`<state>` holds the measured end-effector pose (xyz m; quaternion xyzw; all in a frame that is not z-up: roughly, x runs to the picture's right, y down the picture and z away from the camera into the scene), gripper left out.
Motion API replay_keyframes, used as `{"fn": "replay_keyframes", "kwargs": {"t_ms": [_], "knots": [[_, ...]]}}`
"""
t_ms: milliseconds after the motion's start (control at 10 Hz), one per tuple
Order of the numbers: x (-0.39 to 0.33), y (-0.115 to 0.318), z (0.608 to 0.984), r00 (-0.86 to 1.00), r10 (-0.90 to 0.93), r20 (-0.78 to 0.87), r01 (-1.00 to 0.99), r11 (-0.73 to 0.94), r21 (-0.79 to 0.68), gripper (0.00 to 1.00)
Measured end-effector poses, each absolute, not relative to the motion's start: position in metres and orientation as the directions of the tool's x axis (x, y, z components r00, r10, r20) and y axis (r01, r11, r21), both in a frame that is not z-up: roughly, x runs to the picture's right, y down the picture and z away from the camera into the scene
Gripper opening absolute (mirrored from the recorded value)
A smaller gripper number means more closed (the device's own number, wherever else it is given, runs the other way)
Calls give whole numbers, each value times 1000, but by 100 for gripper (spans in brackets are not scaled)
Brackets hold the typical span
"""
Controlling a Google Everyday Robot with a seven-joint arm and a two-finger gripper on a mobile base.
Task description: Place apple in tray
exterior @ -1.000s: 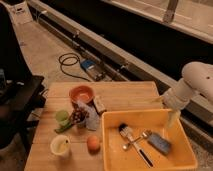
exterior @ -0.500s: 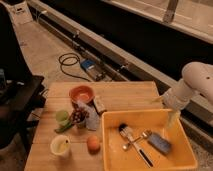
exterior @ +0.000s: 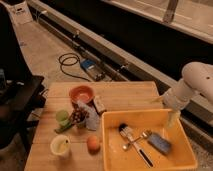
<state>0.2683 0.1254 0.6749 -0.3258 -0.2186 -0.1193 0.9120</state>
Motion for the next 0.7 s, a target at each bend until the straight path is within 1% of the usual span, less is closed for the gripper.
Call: {"fn": "replay_keyframes", "kwargs": {"t_ms": [300,500,700], "knots": [[267,119,672,876,-137,462,393,758,-521,80],[241,87,656,845,-274,459,485,752,-447,80],[211,67,642,804,-364,469,559,731,-391,80]]}}
